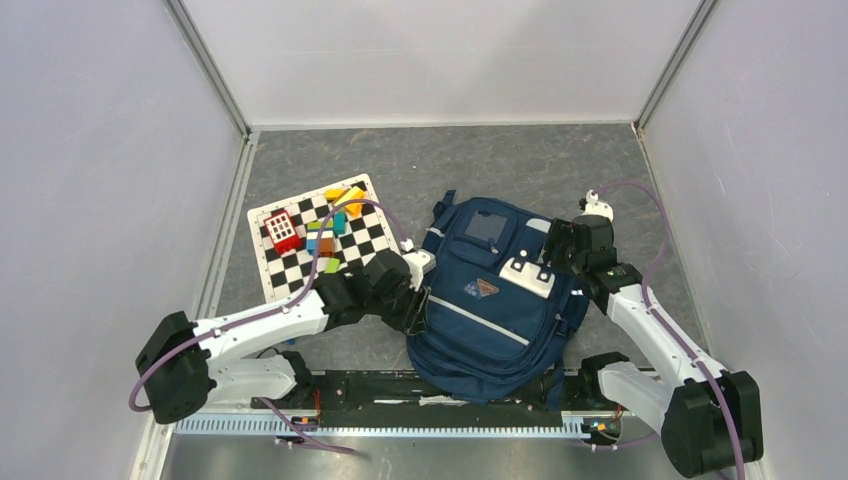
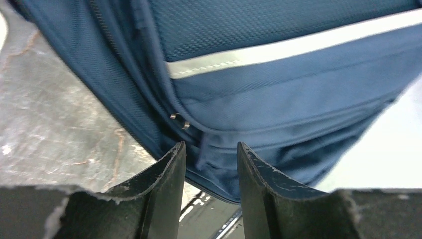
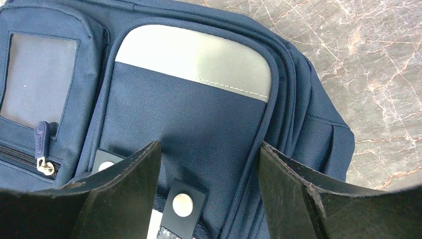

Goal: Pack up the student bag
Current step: Adjust the student bag at the center of the board, then zip the student bag at the center of the board.

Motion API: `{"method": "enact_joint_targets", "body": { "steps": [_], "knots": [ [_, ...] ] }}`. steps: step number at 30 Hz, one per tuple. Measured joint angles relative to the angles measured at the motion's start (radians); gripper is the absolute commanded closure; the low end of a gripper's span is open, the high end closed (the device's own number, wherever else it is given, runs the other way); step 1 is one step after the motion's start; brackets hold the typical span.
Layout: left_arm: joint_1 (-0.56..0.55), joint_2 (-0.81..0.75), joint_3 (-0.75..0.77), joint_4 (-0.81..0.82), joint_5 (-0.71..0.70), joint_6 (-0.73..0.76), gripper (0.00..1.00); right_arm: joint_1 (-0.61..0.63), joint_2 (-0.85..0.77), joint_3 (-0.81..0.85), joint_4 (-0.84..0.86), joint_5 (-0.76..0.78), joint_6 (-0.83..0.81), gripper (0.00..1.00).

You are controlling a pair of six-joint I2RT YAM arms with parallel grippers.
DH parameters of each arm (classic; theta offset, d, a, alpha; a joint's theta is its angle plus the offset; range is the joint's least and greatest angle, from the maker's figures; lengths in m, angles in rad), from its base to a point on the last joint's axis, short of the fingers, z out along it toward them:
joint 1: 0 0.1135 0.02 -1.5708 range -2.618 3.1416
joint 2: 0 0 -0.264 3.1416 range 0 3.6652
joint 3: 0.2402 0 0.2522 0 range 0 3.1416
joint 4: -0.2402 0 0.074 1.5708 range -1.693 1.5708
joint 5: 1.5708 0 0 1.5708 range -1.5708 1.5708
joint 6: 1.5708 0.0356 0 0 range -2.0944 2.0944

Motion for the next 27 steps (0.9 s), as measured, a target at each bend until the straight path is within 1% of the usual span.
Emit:
{"method": "enact_joint_targets", "body": {
  "steps": [2, 7, 9, 10, 13, 15, 16, 20, 22, 25, 27],
  "knots": [
    [-0.008, 0.023, 0.011, -0.017, -0.043, 0.003, 0.49, 0.0, 0.001, 0.0, 0.006, -0.004, 0.0, 0.26],
    [-0.023, 0.048, 0.017, -0.024, -0.118, 0.012, 0.49, -0.001, 0.003, 0.0, 0.013, -0.014, -0.008, 0.25],
    [-0.036, 0.054, 0.017, -0.024, -0.133, 0.016, 0.52, -0.001, 0.0, 0.0, 0.012, -0.018, -0.014, 0.23],
    [-0.041, 0.056, 0.017, -0.024, -0.135, 0.018, 0.54, -0.001, -0.005, 0.0, 0.01, -0.02, -0.016, 0.21],
    [-0.058, 0.062, 0.017, -0.023, -0.131, 0.018, 0.6, -0.001, -0.037, 0.0, -0.008, -0.037, -0.026, 0.1],
    [-0.072, 0.066, 0.017, -0.023, -0.126, 0.018, 0.64, -0.001, -0.063, 0.002, -0.04, -0.068, -0.032, 0.09],
    [-0.079, 0.066, 0.017, -0.024, -0.122, 0.018, 0.67, 0.0, -0.072, 0.004, -0.061, -0.088, -0.038, 0.1],
    [-0.095, 0.061, 0.01, -0.031, -0.113, 0.008, 0.85, 0.0, -0.114, 0.023, -0.168, -0.166, -0.06, 0.13],
    [-0.108, 0.047, -0.002, -0.032, -0.106, -0.008, 0.89, 0.0, -0.159, 0.023, -0.235, -0.198, -0.064, 0.17],
    [-0.117, 0.023, -0.008, -0.032, -0.105, -0.027, 0.96, 0.001, -0.236, 0.023, -0.335, -0.243, -0.066, 0.26],
    [-0.117, 0.009, -0.008, -0.034, -0.105, -0.038, 0.98, 0.001, -0.269, 0.023, -0.387, -0.286, -0.065, 0.31]
  ]
}}
